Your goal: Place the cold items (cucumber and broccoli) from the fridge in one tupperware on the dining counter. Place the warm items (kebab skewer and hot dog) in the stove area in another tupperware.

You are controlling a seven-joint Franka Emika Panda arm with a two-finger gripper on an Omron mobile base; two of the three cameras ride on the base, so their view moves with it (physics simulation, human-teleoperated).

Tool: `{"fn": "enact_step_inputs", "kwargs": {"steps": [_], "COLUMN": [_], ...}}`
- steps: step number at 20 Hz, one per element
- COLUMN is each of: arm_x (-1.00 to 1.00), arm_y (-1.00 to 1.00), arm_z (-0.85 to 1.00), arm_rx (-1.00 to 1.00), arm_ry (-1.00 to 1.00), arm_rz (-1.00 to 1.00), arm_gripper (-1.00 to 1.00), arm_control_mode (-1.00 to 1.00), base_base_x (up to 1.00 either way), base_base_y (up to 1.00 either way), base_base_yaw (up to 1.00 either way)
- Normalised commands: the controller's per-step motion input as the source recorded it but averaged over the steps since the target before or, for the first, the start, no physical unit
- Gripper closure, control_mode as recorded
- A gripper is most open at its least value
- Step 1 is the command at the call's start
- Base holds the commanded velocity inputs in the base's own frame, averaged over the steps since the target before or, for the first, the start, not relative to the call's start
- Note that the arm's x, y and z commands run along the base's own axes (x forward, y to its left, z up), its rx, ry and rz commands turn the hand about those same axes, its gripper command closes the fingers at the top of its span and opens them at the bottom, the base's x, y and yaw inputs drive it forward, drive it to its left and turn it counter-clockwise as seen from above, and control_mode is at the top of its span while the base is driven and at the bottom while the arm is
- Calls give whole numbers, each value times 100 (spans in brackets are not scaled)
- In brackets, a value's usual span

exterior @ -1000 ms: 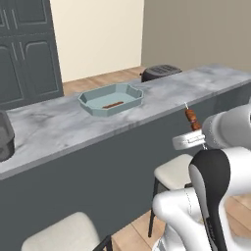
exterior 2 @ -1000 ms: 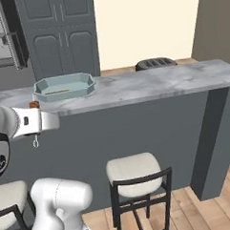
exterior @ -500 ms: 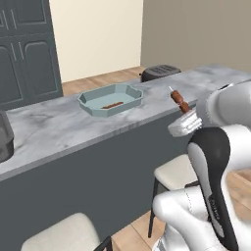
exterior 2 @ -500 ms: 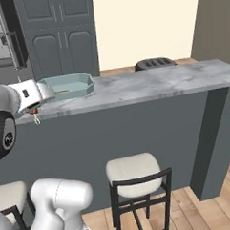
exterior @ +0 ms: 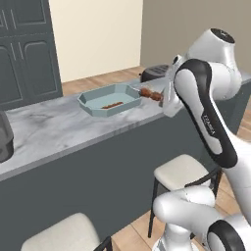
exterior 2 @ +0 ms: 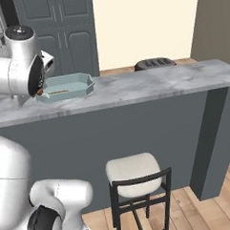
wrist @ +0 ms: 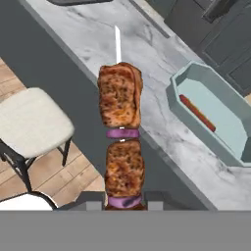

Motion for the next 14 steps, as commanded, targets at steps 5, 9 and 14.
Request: {"fn": "enact_step_inputs", "kwargs": {"steps": [5, 9, 14], "arm_x": [69, 55, 68], "arm_y": [30, 20, 18], "arm_z": [-9, -36, -30], "arm_rx": [-44, -22, -1], "arm_ry": [15, -53, -35], "arm_rz": [9, 0, 6], "arm_gripper": [100, 100, 100], "arm_control_mode": [-100, -100, -100], "base_base_x": [0, 0, 0], "base_base_y": [0, 0, 0], "base_base_yaw": [0, 0, 0]}}
